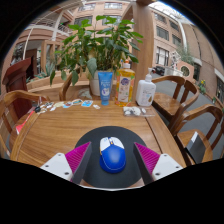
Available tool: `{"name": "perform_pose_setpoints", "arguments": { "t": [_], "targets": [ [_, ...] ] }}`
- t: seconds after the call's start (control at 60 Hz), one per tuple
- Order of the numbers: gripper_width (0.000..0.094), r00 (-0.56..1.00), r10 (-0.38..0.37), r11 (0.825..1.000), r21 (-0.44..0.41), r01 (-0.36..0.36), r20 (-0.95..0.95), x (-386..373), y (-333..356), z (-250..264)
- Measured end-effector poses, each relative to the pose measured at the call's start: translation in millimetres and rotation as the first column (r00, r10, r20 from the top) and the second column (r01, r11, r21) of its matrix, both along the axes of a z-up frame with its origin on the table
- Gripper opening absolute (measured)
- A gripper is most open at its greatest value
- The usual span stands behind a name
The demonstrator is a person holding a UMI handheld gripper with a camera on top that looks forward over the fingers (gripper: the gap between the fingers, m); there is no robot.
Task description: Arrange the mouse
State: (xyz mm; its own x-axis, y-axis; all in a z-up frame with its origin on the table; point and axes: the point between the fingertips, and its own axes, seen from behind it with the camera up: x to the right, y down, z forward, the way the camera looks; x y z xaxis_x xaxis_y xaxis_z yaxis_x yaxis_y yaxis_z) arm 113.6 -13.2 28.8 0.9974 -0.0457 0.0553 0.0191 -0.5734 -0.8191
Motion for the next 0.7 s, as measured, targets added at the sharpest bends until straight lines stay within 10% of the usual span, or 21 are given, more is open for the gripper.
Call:
{"name": "perform_pose_setpoints", "arguments": {
  "t": [0.7],
  "targets": [
    [0.0854, 0.999, 0.005, 0.994, 0.108, -0.009, 0.037, -36, -199, 138]
  ]
}}
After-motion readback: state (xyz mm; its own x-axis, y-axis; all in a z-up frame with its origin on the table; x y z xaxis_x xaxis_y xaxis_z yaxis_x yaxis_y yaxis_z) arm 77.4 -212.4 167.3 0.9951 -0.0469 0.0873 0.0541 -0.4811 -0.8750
